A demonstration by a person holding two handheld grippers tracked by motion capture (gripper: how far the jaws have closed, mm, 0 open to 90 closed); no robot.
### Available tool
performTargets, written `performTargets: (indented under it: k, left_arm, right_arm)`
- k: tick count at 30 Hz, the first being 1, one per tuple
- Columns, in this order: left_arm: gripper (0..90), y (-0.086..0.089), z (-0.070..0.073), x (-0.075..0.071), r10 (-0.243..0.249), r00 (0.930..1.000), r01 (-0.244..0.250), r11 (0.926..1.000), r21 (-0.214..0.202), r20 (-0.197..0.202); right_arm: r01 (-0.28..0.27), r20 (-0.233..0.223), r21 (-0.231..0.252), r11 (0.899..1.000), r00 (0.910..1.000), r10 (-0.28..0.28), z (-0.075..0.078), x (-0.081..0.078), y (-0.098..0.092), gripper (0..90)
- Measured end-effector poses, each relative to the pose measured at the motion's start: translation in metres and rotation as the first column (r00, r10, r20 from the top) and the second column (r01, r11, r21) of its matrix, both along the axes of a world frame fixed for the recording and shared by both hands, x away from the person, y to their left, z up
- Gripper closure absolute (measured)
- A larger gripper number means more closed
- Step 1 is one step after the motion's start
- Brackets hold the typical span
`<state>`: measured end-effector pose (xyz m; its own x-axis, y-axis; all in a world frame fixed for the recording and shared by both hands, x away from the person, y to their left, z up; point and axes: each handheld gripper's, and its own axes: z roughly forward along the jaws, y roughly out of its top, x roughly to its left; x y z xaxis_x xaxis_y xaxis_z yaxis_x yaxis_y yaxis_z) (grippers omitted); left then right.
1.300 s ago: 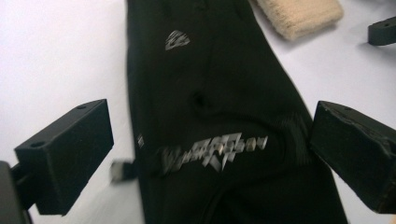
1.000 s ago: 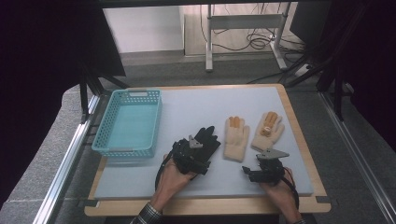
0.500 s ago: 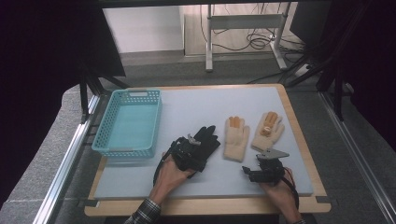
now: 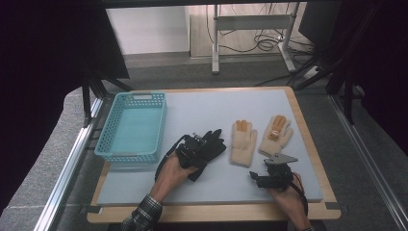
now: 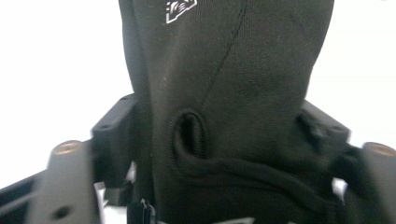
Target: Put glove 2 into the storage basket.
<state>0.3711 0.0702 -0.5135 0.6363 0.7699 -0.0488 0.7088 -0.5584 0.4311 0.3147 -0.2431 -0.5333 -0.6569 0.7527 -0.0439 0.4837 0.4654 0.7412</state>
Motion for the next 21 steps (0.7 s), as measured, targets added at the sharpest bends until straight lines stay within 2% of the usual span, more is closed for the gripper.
performTargets:
  k: [1, 2, 3, 6, 7, 8, 9, 10, 11, 12, 13, 16, 17, 21]
  left_arm:
    - [40.7, 0.0, 0.002, 0.002, -0.009, 0.9999, 0.009, 1.0, 0.003, -0.008]
    - [44.8, 0.001, 0.003, 0.003, -0.016, 0.9997, 0.016, 0.9998, 0.008, -0.018]
    - [52.9, 0.002, 0.004, 0.005, -0.022, 0.9993, 0.022, 0.9997, 0.005, -0.03]
    - [56.9, 0.003, 0.005, 0.006, -0.032, 0.9989, 0.032, 0.9995, -0.006, -0.035]
    - [59.4, 0.006, 0.005, 0.006, -0.042, 0.9986, 0.041, 0.9988, -0.027, -0.032]
    - [60.2, 0.006, 0.005, 0.006, -0.042, 0.9986, 0.041, 0.9988, -0.027, -0.032]
    - [60.9, 0.007, 0.007, 0.004, -0.058, 0.9983, 0.057, 0.9981, -0.022, -0.012]
    - [61.2, 0.007, 0.007, 0.004, -0.058, 0.9983, 0.057, 0.9981, -0.022, -0.012]
    - [61.3, 0.007, 0.01, 0.002, -0.061, 0.998, 0.061, 0.9981, -0.007, 0.012]
    - [61.3, 0.007, 0.01, 0.002, -0.061, 0.998, 0.061, 0.9981, -0.007, 0.012]
    - [61.3, 0.008, 0.015, 0.002, -0.06, 0.9978, 0.061, 0.9981, -0.014, 0.029]
    - [61.2, 0.011, 0.022, 0.003, -0.055, 0.9978, 0.056, 0.9978, -0.035, 0.038]
    - [61.0, 0.013, 0.028, 0.004, -0.046, 0.9974, 0.048, 0.998, -0.041, 0.056]
    - [60.9, 0.019, 0.038, 0.005, -0.034, 0.9967, 0.038, 0.998, -0.051, 0.074]
  right_arm:
    - [0.0, 0.0, 0.0, 1.0, 1.0, 0.0, 0.0, 0.0, 0.0, 22.7]
    - [0.0, 0.0, 0.0, 1.0, 1.0, 0.0, 0.0, 0.0, 0.0, 22.7]
    - [0.0, 0.0, 0.0, 1.0, 1.0, 0.0, 0.0, 0.0, 0.0, 22.7]
    - [0.0, 0.0, 0.0, 1.0, 1.0, 0.0, 0.0, 0.0, 0.0, 22.7]
    - [0.0, 0.0, 0.0, 1.0, 1.0, 0.0, 0.0, 0.0, 0.0, 22.7]
    - [0.0, 0.0, 0.0, 1.0, 1.0, 0.0, 0.0, 0.0, 0.0, 22.7]
    - [0.0, 0.0, 0.0, 1.0, 1.0, 0.0, 0.0, 0.0, 0.0, 22.7]
    - [0.0, 0.0, 0.0, 1.0, 1.0, 0.0, 0.0, 0.0, 0.0, 22.7]
    - [0.0, 0.0, 0.0, 1.0, 1.0, 0.0, 0.0, 0.0, 0.0, 22.7]
    - [0.0, 0.0, 0.0, 1.0, 1.0, 0.0, 0.0, 0.0, 0.0, 22.7]
    - [0.0, 0.0, 0.0, 1.0, 1.0, 0.0, 0.0, 0.0, 0.0, 22.7]
    - [0.0, 0.0, 0.0, 1.0, 1.0, 0.0, 0.0, 0.0, 0.0, 22.7]
    - [0.0, 0.0, 0.0, 1.0, 1.0, 0.0, 0.0, 0.0, 0.0, 22.7]
    - [0.0, 0.0, 0.001, 1.0, 1.0, 0.0, 0.0, 0.0, 0.0, 22.7]
